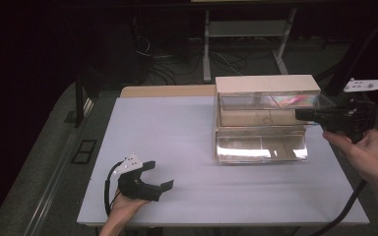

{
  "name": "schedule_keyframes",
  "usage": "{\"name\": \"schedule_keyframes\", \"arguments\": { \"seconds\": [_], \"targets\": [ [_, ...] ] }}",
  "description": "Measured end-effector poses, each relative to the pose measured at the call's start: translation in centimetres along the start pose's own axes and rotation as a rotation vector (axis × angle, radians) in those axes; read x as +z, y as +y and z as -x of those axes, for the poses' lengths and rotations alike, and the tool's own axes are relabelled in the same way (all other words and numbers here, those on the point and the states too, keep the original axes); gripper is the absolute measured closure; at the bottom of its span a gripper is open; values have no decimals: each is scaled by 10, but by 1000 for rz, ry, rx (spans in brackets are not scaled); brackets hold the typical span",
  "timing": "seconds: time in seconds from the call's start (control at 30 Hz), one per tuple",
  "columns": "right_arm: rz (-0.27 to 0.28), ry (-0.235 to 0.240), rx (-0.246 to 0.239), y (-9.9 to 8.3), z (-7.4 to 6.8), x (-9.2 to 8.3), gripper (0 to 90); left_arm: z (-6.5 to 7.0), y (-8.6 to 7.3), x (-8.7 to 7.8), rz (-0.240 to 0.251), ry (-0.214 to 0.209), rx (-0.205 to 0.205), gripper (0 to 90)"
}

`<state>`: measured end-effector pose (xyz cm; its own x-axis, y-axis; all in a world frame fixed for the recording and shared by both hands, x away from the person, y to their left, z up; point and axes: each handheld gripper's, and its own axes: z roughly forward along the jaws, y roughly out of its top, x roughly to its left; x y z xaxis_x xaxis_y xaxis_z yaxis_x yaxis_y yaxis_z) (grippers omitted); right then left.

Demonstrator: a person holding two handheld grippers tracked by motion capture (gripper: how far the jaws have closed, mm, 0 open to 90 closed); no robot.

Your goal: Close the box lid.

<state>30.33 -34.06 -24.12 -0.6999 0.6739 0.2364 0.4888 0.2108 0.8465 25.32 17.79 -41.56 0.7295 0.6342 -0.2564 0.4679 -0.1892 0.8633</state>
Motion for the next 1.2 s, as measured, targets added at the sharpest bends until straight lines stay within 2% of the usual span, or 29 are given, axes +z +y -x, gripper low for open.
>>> {"name": "schedule_keyframes", "arguments": {
  "seconds": [0.67,1.0,1.2],
  "targets": [
    [-20,12,3,-26,-8,18,894,-1,-2,-1,-6,-1,-1,0],
    [-19,59,-6,-36,-23,25,893,0,-2,0,-4,-5,3,0],
    [-30,73,-2,-50,-30,32,782,0,-2,0,-10,-7,6,0]
  ]
}}
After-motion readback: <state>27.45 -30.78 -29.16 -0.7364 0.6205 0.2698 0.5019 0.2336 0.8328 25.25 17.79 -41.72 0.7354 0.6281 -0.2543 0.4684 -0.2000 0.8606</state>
